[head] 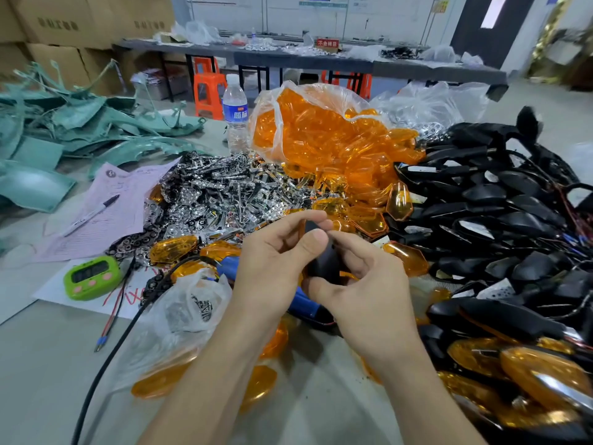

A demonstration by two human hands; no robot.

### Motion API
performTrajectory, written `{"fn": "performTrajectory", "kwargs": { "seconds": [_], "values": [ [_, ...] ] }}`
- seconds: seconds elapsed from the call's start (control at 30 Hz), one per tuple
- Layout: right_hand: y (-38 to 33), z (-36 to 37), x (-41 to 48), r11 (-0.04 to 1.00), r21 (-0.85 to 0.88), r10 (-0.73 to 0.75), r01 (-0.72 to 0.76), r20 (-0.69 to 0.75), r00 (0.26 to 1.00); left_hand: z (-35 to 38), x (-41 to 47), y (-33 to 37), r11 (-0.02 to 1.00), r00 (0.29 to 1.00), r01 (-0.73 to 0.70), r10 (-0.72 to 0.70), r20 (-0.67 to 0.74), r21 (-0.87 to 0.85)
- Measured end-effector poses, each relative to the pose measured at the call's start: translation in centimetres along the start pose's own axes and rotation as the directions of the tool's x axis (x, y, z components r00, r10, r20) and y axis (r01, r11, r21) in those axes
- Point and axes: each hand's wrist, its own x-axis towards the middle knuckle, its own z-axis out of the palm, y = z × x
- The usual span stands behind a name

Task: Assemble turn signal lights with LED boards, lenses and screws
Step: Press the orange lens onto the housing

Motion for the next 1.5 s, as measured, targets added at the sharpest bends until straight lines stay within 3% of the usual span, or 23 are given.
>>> {"fn": "performTrajectory", "kwargs": {
  "seconds": [0.07, 0.23, 0.37, 0.63, 0.77, 0.87, 0.93, 1.03, 1.13, 1.23, 1.27, 1.37, 1.5],
  "values": [
    [0.5, -0.1, -0.1, 1.000, 0.002, 0.010, -0.010, -0.025, 1.000, -0.1, -0.2, -0.6, 1.000, 0.999, 0.017, -0.017, 0.039, -0.010],
    [1.6, -0.8, 0.2, 0.971, 0.220, 0.093, -0.092, 0.006, 0.996, -1.1, -0.3, -2.4, 0.988, 0.983, 0.144, -0.136, 0.119, -0.059],
    [2.2, -0.7, 0.3, 0.967, 0.216, 0.137, -0.137, 0.018, 0.990, -1.1, 0.0, -2.8, 0.981, 0.964, 0.190, -0.193, 0.185, 0.035],
    [2.4, -0.6, 1.2, 0.960, 0.195, 0.199, -0.201, 0.034, 0.979, -0.9, 0.5, -2.9, 0.991, 0.983, 0.130, -0.132, 0.131, 0.026],
    [1.9, -0.6, 1.3, 0.979, 0.066, 0.192, -0.191, -0.007, 0.981, -0.3, 0.3, -3.4, 0.988, 0.986, 0.154, -0.155, 0.067, 0.019],
    [1.0, -0.2, 1.1, 0.964, -0.244, 0.094, -0.110, -0.074, 0.993, 0.9, -0.5, -3.4, 0.974, 0.989, 0.118, -0.133, 0.067, 0.194],
    [0.3, 0.6, 0.9, 0.914, -0.401, 0.019, -0.063, -0.114, 0.993, 1.2, -0.8, -3.0, 0.962, 0.984, 0.163, -0.174, 0.029, 0.218],
    [-0.8, 1.6, 0.3, 0.914, -0.402, 0.003, -0.056, -0.131, 0.991, 0.6, -0.9, -2.2, 0.965, 0.973, 0.227, -0.220, -0.064, 0.129],
    [-1.8, 2.4, 0.0, 0.972, -0.226, 0.051, -0.066, -0.072, 0.996, -0.8, -1.2, -0.9, 0.965, 0.947, 0.261, -0.249, -0.204, 0.036],
    [-1.5, 3.1, 0.4, 0.986, 0.012, 0.169, -0.169, -0.111, 0.979, -3.5, -1.4, 0.8, 0.946, 0.925, 0.251, -0.297, -0.239, -0.204],
    [-1.3, 3.5, 0.7, 0.979, 0.022, 0.203, -0.202, -0.141, 0.969, -4.7, -1.3, 1.4, 0.932, 0.917, 0.242, -0.310, -0.249, -0.268],
    [-0.3, 5.0, 1.0, 0.947, -0.223, 0.216, -0.230, -0.083, 0.973, -7.9, -1.0, 2.8, 0.881, 0.907, 0.201, -0.333, -0.258, -0.428],
    [-0.8, 7.6, 2.0, 0.928, -0.372, 0.096, -0.027, 0.169, 0.981, -11.1, -1.5, 3.6, 0.816, 0.910, 0.179, -0.350, -0.223, -0.549]
  ]
}}
